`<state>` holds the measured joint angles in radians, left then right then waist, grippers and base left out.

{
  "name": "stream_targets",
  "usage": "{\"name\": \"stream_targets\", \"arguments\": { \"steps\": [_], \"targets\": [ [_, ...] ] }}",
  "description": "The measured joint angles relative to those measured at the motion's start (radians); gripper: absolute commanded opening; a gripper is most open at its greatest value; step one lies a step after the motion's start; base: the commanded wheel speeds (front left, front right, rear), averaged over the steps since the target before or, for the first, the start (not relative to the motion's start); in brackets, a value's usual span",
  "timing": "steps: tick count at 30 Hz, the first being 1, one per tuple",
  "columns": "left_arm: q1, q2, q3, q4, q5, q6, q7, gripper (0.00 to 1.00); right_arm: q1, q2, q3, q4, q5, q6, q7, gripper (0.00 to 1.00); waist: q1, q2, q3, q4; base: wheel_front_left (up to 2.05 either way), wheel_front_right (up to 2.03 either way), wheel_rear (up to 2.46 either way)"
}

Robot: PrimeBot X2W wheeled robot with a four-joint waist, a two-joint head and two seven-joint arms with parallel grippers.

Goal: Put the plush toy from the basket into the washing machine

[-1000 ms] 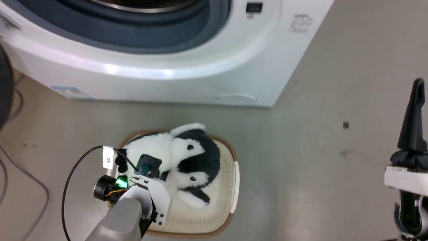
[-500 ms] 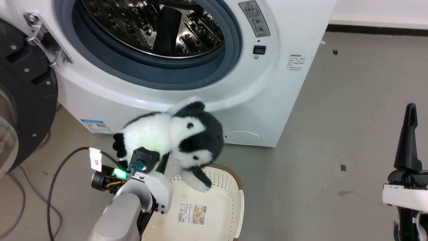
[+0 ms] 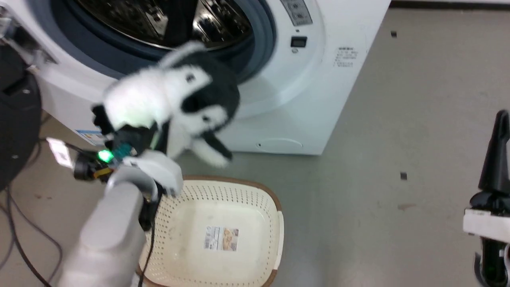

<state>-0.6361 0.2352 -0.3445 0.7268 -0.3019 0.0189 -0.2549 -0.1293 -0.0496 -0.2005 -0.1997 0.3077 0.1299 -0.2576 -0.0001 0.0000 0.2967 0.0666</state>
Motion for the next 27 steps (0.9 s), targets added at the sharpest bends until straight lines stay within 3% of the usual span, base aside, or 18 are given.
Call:
{"name": "stream_targets", "arguments": {
  "steps": [16,27],
  "targets": [
    [-0.448,0.105,0.159,0.021,-0.002,0.013,0.000,0.00,-0.139,0.000,-0.002,-0.044,0.018,0.000,0.000,1.00,0.0002,0.0000,0.300,-0.100,0.00,0.00,0.00],
    [-0.783,0.173,0.200,0.129,0.006,0.006,0.000,0.00,-0.219,0.000,-0.011,-0.086,0.034,0.000,0.000,1.00,0.0003,0.0000,0.502,-0.155,0.00,0.00,0.00]
  ]
}}
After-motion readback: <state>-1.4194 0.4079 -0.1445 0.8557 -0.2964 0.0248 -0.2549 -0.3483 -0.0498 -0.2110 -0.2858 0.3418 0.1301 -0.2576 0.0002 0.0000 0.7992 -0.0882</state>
